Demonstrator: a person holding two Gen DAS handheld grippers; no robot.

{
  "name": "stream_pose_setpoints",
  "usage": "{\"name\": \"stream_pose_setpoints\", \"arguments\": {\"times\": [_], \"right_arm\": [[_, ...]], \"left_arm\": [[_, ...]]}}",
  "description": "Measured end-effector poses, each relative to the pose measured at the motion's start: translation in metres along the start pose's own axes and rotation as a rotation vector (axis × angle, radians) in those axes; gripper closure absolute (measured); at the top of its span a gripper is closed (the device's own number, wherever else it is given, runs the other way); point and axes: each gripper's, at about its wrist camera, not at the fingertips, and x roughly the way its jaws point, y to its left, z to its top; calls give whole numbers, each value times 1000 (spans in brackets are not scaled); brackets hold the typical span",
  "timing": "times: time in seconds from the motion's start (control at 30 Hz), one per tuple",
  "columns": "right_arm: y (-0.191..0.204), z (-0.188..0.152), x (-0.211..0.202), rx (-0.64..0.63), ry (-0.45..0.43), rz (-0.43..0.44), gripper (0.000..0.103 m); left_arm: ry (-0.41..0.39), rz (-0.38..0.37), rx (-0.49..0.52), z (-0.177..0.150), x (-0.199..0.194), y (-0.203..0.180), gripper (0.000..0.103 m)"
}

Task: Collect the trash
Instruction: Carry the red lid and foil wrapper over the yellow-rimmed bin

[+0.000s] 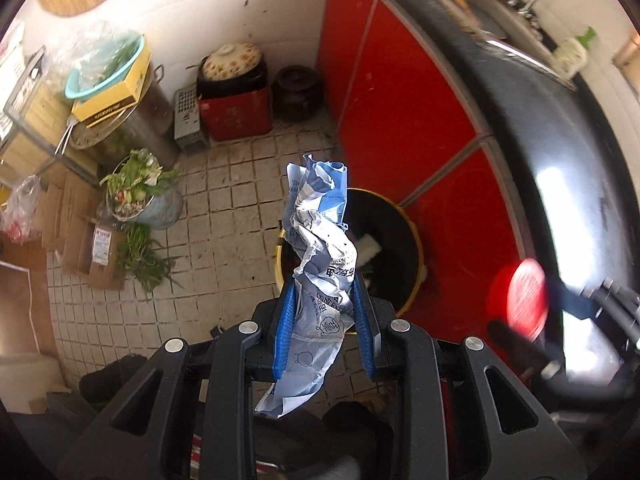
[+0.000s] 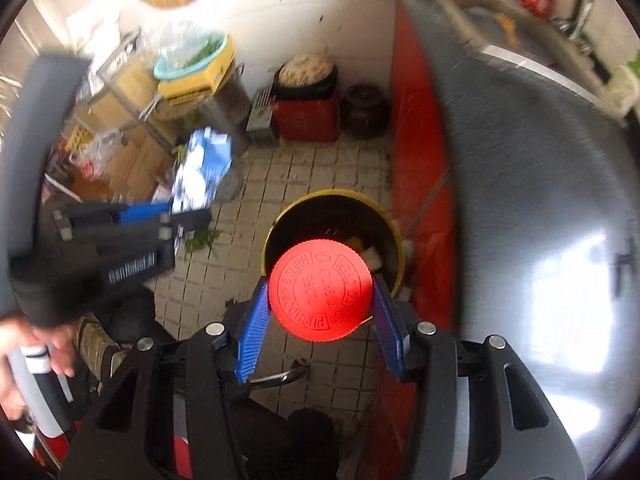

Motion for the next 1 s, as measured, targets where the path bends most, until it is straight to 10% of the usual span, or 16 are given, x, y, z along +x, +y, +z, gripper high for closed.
{"name": "stream_pose_setpoints", "arguments": {"times": [0.37, 1.0], "right_arm": [[11, -4, 129, -4, 141, -22, 54], [-31, -24, 217, 134, 179, -64, 54]], "left_arm": [[71, -33, -8, 3, 94, 15, 76], [123, -55, -23, 2, 191, 9, 76]]}}
